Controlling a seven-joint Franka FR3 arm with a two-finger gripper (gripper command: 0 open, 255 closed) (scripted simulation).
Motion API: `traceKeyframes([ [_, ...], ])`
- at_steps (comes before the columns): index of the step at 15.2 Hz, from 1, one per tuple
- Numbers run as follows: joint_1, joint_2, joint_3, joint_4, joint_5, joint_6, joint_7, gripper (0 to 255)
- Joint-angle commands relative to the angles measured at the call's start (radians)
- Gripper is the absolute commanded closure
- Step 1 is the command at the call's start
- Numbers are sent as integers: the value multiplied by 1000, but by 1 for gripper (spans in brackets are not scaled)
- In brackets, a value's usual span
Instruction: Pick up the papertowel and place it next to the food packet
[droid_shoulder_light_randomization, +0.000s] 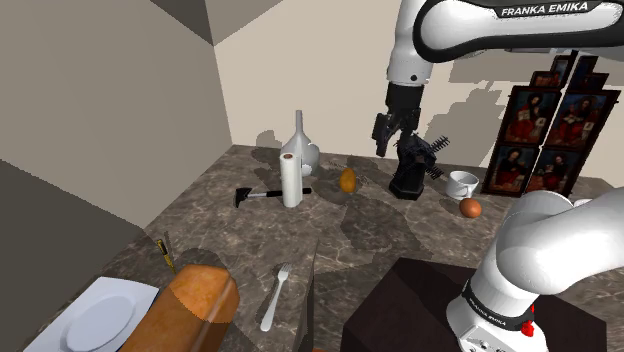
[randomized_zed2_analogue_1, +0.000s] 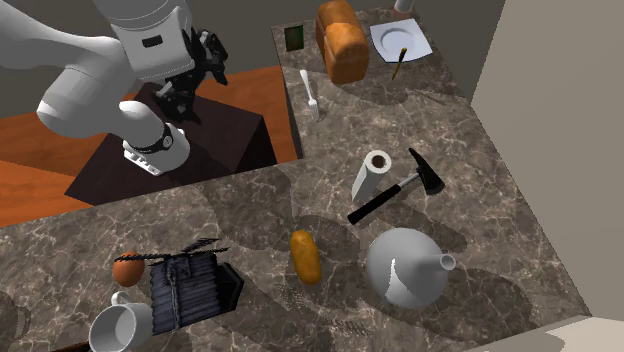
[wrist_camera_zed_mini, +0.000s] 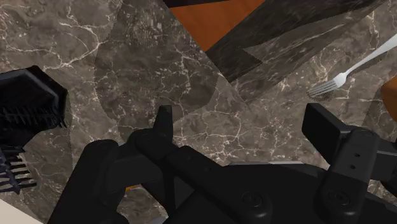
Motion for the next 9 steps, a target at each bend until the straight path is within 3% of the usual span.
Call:
traceKeyframes([
  [1,0,0,0,0,0,0,0,0],
  [9,24,302,7,128,-21,192,-56,0],
])
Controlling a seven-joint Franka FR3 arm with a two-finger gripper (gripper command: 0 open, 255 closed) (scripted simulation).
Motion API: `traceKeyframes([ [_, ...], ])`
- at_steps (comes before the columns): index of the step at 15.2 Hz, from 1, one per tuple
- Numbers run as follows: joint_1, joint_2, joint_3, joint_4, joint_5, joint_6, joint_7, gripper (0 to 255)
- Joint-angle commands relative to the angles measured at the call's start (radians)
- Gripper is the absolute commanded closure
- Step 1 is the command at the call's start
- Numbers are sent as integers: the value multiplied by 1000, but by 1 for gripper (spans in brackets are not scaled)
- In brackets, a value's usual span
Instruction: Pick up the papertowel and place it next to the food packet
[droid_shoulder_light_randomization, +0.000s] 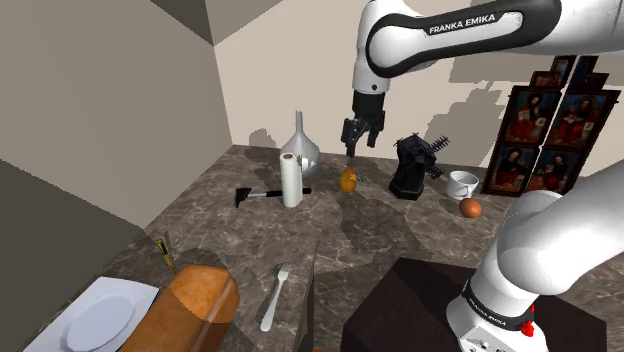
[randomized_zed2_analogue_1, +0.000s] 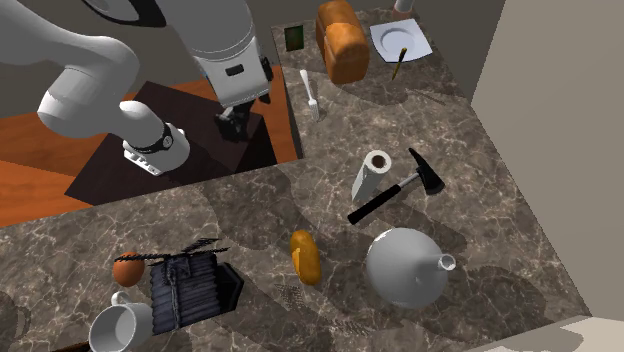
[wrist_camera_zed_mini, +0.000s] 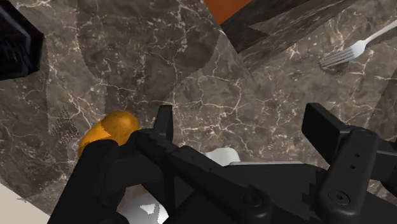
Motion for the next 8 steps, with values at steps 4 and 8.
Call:
traceKeyframes([
  [4,12,193,6,113,-15,92,-32,0],
  [8,20,344,13,226,-28,140,-52,0],
])
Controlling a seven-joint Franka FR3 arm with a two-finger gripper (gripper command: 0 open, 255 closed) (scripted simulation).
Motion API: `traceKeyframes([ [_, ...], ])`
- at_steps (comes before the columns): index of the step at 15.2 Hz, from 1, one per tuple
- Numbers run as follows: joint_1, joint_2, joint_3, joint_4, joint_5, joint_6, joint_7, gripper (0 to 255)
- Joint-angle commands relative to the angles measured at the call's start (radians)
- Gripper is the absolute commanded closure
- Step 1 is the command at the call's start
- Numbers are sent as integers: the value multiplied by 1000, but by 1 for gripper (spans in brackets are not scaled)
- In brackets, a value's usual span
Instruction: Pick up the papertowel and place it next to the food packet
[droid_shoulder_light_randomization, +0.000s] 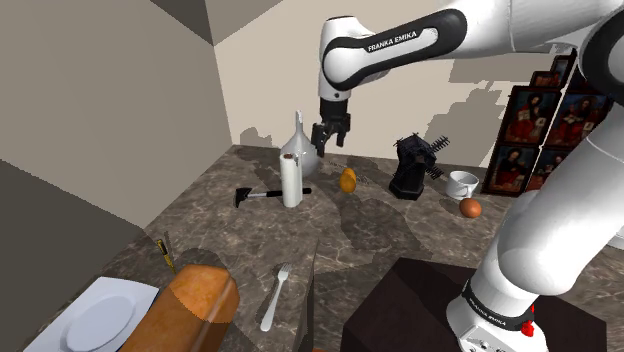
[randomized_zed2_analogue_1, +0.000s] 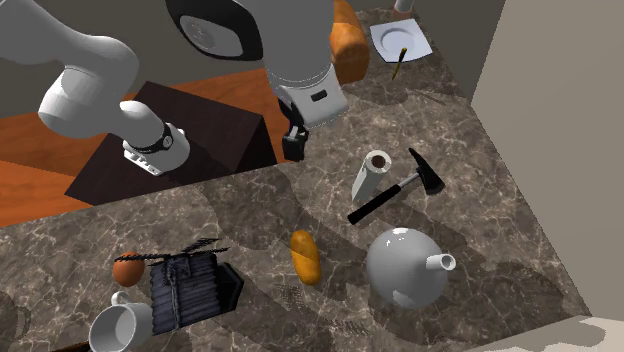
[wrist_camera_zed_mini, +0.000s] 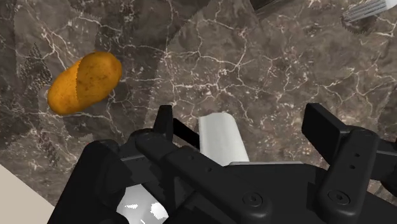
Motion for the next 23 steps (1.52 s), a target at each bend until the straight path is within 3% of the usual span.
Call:
traceKeyframes([
  [1,4,77,4,57,-7,26,-10,0],
  [13,35,549,26,552,-65,31,-56,0],
  [23,33,593,25,512,-68,115,-56,0],
])
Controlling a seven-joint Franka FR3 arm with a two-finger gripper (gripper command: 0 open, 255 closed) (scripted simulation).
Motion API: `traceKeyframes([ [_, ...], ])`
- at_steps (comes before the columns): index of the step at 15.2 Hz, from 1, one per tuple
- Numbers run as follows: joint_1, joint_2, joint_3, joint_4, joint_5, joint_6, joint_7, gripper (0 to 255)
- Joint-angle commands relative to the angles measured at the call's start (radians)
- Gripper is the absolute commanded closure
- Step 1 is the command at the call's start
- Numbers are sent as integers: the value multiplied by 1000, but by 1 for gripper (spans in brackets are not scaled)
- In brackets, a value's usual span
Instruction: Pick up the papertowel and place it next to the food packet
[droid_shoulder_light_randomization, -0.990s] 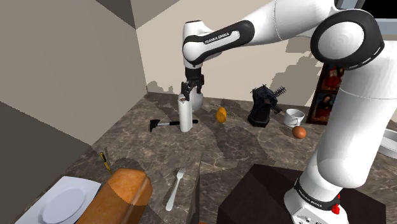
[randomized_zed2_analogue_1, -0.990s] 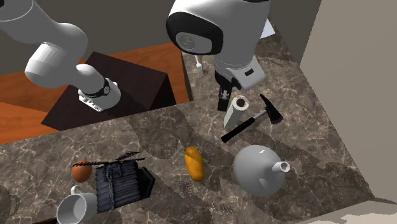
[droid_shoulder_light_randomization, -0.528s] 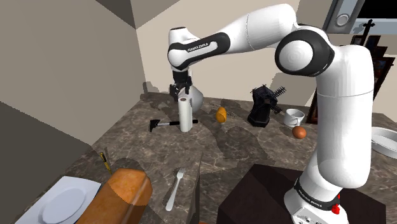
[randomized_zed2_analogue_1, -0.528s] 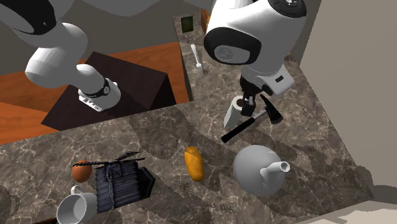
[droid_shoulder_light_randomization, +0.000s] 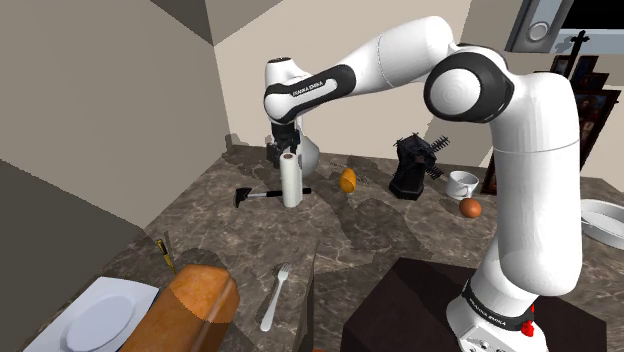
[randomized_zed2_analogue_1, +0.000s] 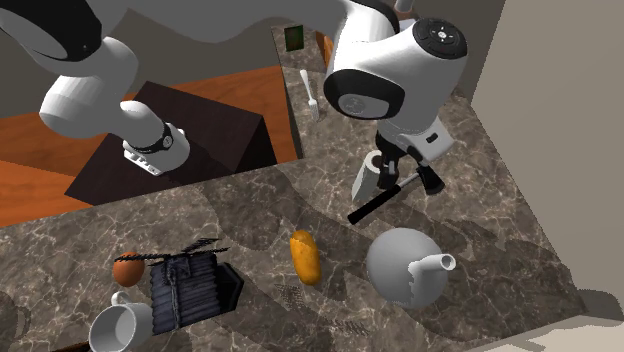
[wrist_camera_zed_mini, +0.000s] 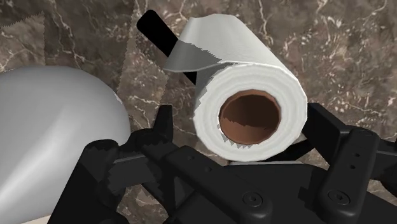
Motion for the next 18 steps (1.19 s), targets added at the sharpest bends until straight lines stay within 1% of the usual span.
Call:
traceKeyframes([
  [1,0,2,0,0,0,2,0,0],
  [6,0,2,0,0,0,2,0,0],
  [7,0,2,0,0,0,2,0,255],
  [16,0,2,0,0,0,2,0,255],
  [18,0,-6,0,16,1,-21,-1,255],
])
